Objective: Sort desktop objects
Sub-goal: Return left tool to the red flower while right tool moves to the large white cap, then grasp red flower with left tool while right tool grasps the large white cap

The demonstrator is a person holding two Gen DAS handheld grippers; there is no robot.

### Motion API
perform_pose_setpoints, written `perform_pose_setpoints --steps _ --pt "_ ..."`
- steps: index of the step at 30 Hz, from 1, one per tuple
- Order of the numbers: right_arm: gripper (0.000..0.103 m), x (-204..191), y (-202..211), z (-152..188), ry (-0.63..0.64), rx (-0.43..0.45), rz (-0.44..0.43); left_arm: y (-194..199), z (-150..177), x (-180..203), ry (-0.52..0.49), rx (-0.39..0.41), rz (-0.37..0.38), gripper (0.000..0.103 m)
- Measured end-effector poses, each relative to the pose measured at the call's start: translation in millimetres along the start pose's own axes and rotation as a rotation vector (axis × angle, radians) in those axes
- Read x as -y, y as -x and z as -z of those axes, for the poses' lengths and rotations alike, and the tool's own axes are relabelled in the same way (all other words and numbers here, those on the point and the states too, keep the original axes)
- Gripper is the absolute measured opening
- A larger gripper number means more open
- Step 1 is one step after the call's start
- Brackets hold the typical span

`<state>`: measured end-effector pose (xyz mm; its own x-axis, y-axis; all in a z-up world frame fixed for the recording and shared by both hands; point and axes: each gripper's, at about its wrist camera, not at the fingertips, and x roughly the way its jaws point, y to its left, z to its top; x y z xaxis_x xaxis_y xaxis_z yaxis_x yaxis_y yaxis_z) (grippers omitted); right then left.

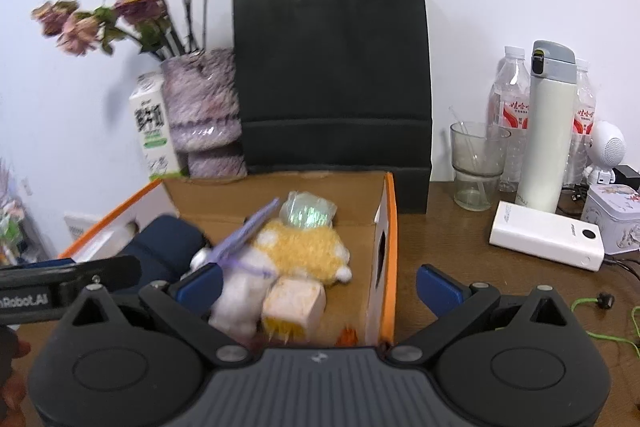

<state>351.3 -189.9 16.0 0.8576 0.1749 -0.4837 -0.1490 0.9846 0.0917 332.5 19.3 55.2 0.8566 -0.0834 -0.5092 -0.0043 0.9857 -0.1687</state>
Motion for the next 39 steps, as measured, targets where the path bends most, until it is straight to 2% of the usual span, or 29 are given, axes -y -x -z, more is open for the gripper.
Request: perform_pose_setpoints --steps 4,10,13,15,16,17,18,19,20,29,33,35,39 --pt "0.103 4 23 22 0.022 -0.012 0.032 18 27 11 -0.021 -0.056 0.034 0.103" --pt "0.103 19 45 51 0.014 -0.069 0.082 11 59 34 -0.046 -0.168 0.066 0.103" --pt "0.102 22 56 62 0.002 -0.078 0.090 9 68 39 -0.045 -0.169 0.058 0.103" --pt "0.102 22 59 67 0.003 -0.078 0.120 8 69 39 -0.046 -0.165 0.044 0.098" --pt "0.102 22 61 69 -0.001 -0.079 0.116 8 69 38 -0.043 -0.160 0.045 0.092" --pt "0.102 22 62 70 -0.011 -0.078 0.103 8 70 37 -0.039 -0.162 0.045 0.079" --pt "0.102 22 63 71 -0.016 -0.079 0.092 9 71 36 -0.035 -0.166 0.047 0.071" --pt "0.102 20 63 72 -0.010 -0.082 0.086 8 70 34 -0.030 -0.170 0.053 0.053" --pt "0.102 17 63 74 -0.002 -0.082 0.085 9 71 32 -0.028 -0.175 0.056 0.047" --pt "0.102 -25 43 78 0.036 -0.122 0.024 26 55 -13 0.069 -0.119 0.067 0.043" --pt "0.093 -51 24 71 0.054 -0.142 -0.013 28 48 -39 0.108 -0.114 0.051 0.043" --pt "0.092 -63 14 68 0.055 -0.144 -0.025 28 46 -49 0.123 -0.114 0.044 0.043" --pt "0.074 -81 -8 63 0.058 -0.169 -0.033 29 44 -65 0.136 -0.113 0.037 0.043"
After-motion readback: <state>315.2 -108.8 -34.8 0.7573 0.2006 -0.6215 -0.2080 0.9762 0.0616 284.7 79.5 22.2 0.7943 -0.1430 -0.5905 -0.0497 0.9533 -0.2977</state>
